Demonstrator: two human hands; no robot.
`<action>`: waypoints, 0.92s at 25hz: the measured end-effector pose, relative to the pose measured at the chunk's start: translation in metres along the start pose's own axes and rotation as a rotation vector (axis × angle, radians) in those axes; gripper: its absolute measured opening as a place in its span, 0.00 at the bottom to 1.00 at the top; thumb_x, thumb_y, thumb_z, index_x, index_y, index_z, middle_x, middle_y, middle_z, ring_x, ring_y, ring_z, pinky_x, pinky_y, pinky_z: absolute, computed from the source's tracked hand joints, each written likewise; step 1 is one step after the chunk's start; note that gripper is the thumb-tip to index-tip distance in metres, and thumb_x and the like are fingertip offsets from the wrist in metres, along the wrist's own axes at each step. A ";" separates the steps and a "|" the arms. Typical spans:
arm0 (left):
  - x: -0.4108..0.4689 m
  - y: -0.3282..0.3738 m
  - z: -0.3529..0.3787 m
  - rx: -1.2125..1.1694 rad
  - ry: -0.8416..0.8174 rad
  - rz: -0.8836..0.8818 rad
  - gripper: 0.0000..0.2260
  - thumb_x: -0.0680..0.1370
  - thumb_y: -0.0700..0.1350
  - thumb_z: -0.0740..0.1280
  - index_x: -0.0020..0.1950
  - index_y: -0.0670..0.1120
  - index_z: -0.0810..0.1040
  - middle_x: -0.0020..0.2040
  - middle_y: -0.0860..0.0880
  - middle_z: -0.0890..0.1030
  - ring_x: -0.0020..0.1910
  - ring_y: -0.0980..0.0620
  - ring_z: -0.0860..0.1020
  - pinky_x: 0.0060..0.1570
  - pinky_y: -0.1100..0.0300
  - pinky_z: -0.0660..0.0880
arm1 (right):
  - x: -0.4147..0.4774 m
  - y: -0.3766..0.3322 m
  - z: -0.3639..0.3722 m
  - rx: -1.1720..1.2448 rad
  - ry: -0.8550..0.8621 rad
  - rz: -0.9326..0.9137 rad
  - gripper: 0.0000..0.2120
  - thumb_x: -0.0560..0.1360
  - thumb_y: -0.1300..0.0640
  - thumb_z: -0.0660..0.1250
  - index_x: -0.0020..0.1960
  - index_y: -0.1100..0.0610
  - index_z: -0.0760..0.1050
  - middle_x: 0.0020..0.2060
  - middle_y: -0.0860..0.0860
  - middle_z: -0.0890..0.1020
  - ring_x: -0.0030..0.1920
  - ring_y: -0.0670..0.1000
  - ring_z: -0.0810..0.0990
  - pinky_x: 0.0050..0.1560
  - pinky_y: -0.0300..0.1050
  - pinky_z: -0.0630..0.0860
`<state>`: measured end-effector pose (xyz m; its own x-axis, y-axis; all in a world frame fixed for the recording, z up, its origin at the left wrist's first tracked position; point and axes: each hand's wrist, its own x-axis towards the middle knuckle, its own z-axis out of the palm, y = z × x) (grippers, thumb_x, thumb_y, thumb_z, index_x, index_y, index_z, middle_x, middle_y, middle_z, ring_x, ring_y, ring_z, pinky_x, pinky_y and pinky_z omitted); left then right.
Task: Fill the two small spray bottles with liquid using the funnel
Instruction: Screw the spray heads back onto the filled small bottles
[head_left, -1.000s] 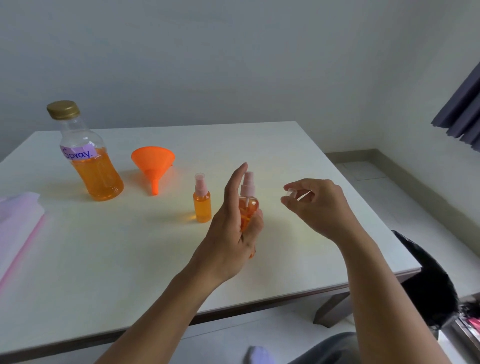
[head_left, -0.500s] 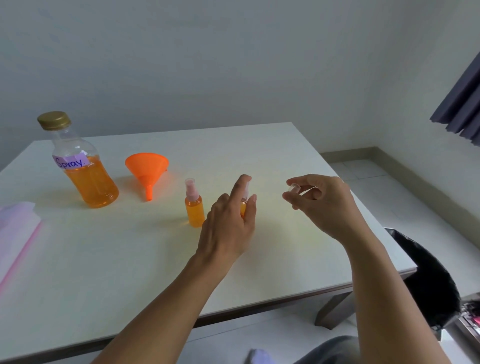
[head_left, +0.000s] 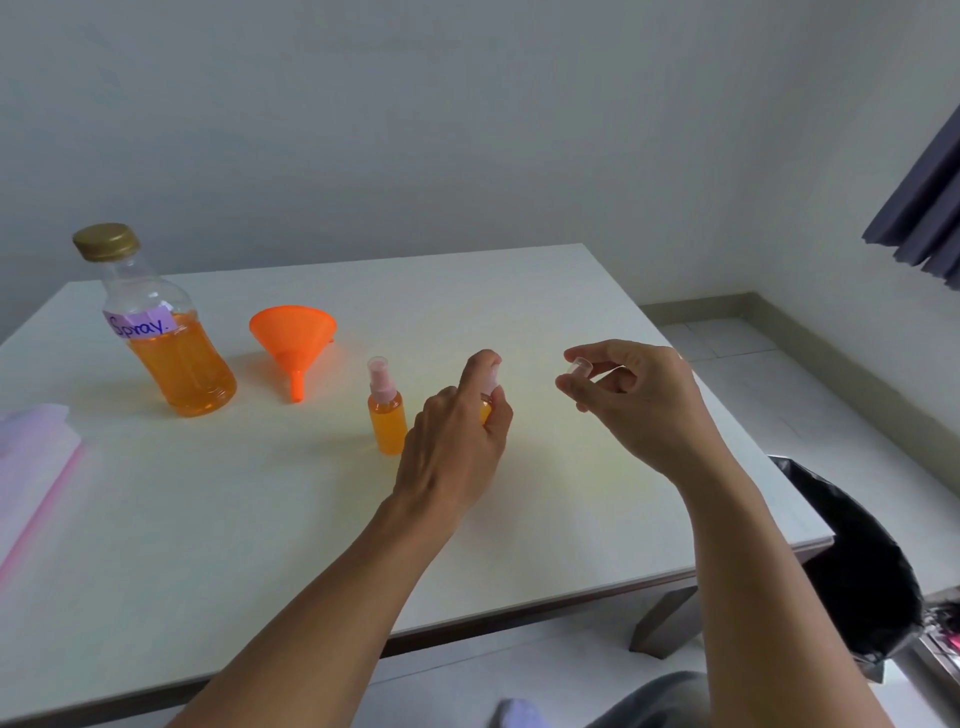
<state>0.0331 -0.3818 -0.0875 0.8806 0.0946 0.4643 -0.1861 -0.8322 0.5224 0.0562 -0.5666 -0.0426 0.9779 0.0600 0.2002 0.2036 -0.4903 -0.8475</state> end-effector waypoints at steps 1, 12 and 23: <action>-0.002 0.000 -0.002 -0.024 -0.010 -0.005 0.18 0.82 0.53 0.59 0.72 0.54 0.64 0.50 0.51 0.85 0.38 0.51 0.81 0.41 0.62 0.76 | 0.000 -0.001 0.001 0.018 0.001 -0.011 0.10 0.76 0.53 0.76 0.57 0.48 0.84 0.43 0.44 0.87 0.40 0.46 0.86 0.47 0.44 0.83; -0.019 0.003 -0.031 -0.162 -0.042 -0.008 0.16 0.74 0.67 0.62 0.44 0.54 0.72 0.30 0.60 0.72 0.30 0.57 0.76 0.28 0.74 0.67 | 0.000 -0.017 0.017 0.220 -0.120 -0.124 0.11 0.76 0.58 0.75 0.55 0.45 0.84 0.47 0.40 0.89 0.50 0.39 0.86 0.51 0.32 0.81; -0.013 0.003 -0.029 -0.213 0.017 0.036 0.09 0.73 0.57 0.71 0.41 0.55 0.75 0.27 0.63 0.71 0.29 0.59 0.75 0.35 0.78 0.66 | -0.007 -0.020 0.028 0.088 -0.074 -0.188 0.10 0.80 0.59 0.71 0.57 0.49 0.86 0.49 0.39 0.87 0.57 0.47 0.82 0.58 0.48 0.80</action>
<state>0.0084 -0.3692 -0.0714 0.8649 0.0776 0.4960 -0.3065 -0.7009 0.6441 0.0470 -0.5327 -0.0412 0.9227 0.2082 0.3246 0.3825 -0.3867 -0.8391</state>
